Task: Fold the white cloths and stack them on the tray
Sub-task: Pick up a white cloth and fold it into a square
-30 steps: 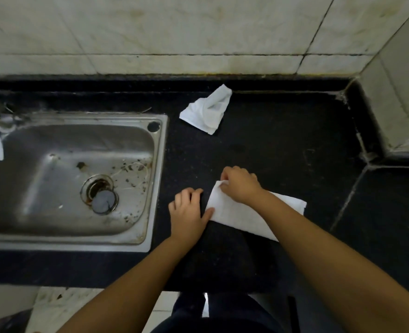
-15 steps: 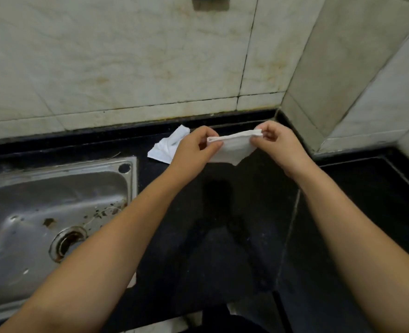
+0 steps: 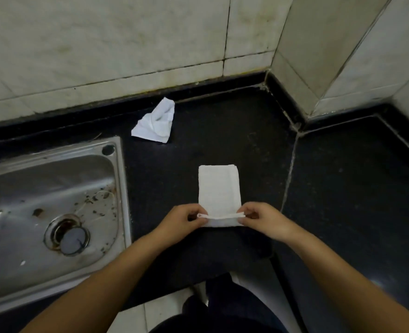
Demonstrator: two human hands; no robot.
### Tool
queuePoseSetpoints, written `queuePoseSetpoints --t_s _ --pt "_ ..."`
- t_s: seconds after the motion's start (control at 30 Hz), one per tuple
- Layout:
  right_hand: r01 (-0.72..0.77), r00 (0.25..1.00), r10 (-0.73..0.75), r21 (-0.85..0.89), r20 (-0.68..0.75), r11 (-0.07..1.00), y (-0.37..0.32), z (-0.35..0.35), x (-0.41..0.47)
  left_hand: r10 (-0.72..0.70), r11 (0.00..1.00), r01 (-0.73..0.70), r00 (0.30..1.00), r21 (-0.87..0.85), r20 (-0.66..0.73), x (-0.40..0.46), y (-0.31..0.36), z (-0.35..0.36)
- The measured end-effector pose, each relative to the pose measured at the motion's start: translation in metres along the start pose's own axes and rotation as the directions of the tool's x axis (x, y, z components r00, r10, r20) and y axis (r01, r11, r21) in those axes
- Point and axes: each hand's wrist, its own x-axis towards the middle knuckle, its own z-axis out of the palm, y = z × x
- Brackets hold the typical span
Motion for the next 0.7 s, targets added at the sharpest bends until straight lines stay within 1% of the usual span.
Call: queuePoseSetpoints --t_s 0.07,0.13,0.2,0.27,0.37,0.43,0.5,0.57,0.63,0.7 --pt "-0.017 0.998 0.021 0.065 -0.053 0.998 -0.009 -0.014 0.018 -0.015 0.999 0.013 0.997 -0.031 -0.081 0.021 0.008 -0.012" --pt "-0.020 0.989 0.033 0.093 -0.142 0.996 -0.018 -0.027 0.041 -0.021 1.000 0.019 0.984 -0.014 -0.177 0.046 0.015 -0.024" --pt "-0.036 0.974 0.045 0.043 -0.221 0.998 -0.025 -0.035 0.067 -0.022 0.998 0.034 0.972 0.045 -0.234 0.071 0.023 -0.033" --pt "-0.088 0.956 0.086 0.005 -0.280 0.996 -0.032 -0.039 0.090 -0.037 0.995 0.060 0.963 0.076 -0.268 0.093 0.026 -0.038" --pt "-0.170 0.934 0.154 -0.022 -0.324 0.985 -0.033 -0.037 0.114 -0.076 0.985 0.119 0.952 0.128 -0.296 0.115 0.020 -0.037" --pt "-0.206 0.926 0.157 -0.112 -0.343 0.972 -0.028 -0.032 0.122 -0.081 0.967 0.154 0.941 0.201 -0.329 0.124 0.012 -0.031" --pt "-0.206 0.922 0.121 -0.200 -0.369 0.958 -0.026 -0.027 0.123 -0.083 0.940 0.193 0.929 0.280 -0.361 0.126 0.010 -0.024" --pt "-0.209 0.918 0.108 -0.234 -0.382 0.949 -0.025 -0.025 0.123 -0.086 0.923 0.229 0.906 0.308 -0.415 0.125 0.012 -0.018" --pt "-0.241 0.909 0.131 -0.244 -0.395 0.940 -0.025 -0.025 0.120 -0.116 0.926 0.278 0.855 0.256 -0.506 0.119 0.016 -0.014" --pt "-0.297 0.900 0.155 -0.312 -0.407 0.903 -0.023 -0.024 0.115 -0.178 0.915 0.346 0.809 0.209 -0.561 0.109 0.017 -0.012"
